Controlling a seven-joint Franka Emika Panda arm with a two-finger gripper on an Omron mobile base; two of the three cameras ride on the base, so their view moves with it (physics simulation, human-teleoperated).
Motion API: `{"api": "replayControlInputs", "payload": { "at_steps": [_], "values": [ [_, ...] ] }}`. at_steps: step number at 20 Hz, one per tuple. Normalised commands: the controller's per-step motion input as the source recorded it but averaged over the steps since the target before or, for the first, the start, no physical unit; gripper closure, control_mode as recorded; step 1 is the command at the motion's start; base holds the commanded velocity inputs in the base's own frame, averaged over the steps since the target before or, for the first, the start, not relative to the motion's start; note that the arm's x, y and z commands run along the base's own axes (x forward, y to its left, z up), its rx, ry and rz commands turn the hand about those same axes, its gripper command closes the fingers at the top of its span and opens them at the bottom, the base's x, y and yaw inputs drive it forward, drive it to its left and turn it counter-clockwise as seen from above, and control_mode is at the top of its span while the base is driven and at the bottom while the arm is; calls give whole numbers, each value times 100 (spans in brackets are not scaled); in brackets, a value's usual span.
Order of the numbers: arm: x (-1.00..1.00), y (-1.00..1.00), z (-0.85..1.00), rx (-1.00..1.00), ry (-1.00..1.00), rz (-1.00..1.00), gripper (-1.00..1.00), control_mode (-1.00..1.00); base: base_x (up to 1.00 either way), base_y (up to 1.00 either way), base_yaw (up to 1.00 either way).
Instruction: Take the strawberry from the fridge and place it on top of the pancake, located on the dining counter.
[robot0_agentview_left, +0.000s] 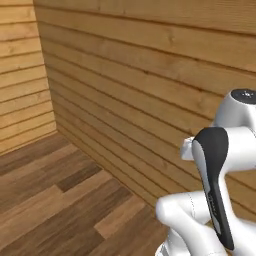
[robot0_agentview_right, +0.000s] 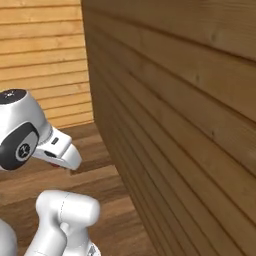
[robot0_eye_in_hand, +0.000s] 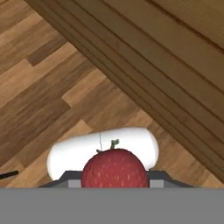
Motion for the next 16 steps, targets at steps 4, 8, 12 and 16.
{"api": "replayControlInputs", "payload": {
  "at_steps": [4,8,12,16],
  "values": [
    [0,0,0,0,0,0,100,100,47,36,83],
    [0,0,0,0,0,0,100,100,48,4,90],
    [0,0,0,0,0,0,100,100,66,-8,91],
    [0,0,0,0,0,0,100,100,78,-21,87]
  ]
}}
